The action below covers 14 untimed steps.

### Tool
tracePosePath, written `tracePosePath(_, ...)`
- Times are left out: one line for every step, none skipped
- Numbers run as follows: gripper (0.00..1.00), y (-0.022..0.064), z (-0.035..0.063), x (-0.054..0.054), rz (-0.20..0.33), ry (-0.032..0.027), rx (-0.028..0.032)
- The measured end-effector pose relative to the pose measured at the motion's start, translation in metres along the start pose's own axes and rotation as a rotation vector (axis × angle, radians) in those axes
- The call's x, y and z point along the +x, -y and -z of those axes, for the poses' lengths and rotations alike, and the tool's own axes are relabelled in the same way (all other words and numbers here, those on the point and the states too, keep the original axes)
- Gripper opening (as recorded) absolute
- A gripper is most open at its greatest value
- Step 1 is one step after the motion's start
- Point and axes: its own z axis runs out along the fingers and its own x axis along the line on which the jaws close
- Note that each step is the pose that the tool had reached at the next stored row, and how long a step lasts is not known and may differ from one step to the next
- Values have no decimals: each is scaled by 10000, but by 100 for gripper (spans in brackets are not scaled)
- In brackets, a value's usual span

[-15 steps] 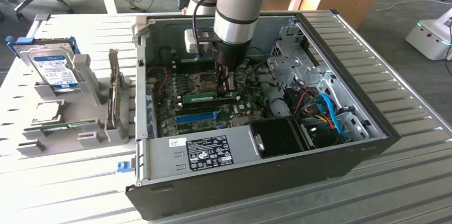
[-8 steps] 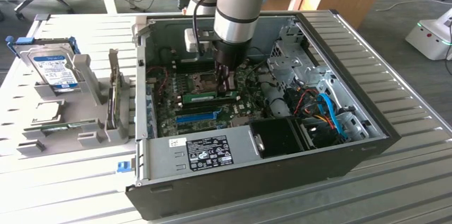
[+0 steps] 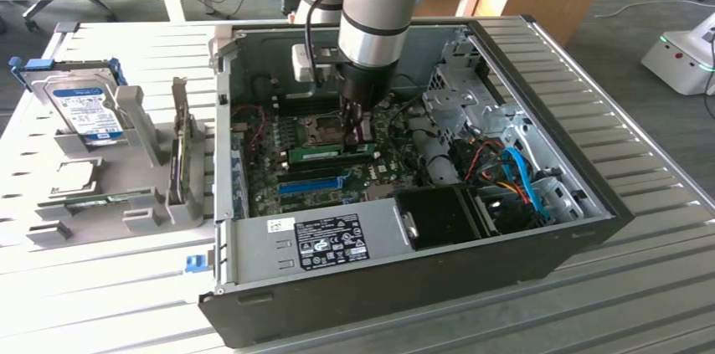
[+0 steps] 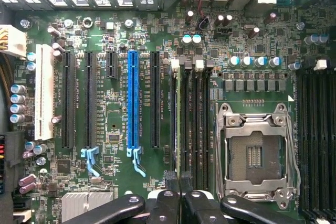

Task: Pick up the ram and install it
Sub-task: 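Insert the ram into the slot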

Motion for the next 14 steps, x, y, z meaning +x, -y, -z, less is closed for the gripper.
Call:
tracePosePath(12, 0, 0, 0, 23, -2, -1)
tracePosePath(12, 0, 0, 0, 48, -3, -1)
tracePosePath(12, 0, 0, 0, 74, -5, -2)
tracePosePath(12, 0, 0, 0, 95, -6, -3)
tracePosePath(12, 0, 0, 0, 110, -7, -3)
tracePosePath(12, 0, 0, 0, 121, -7, -3)
tracePosePath(12, 0, 0, 0, 123, -7, -3)
tracePosePath(12, 0, 0, 0, 124, -7, -3)
tracePosePath(12, 0, 0, 0, 124, -7, -3)
tracePosePath(12, 0, 0, 0, 124, -8, -3)
tracePosePath(12, 0, -2, 0, 124, -8, -3)
tracePosePath(12, 0, -6, 0, 124, -7, -3)
tracePosePath(12, 1, -10, 0, 124, -7, -3)
tracePosePath(12, 0, -13, 0, 124, -8, -3)
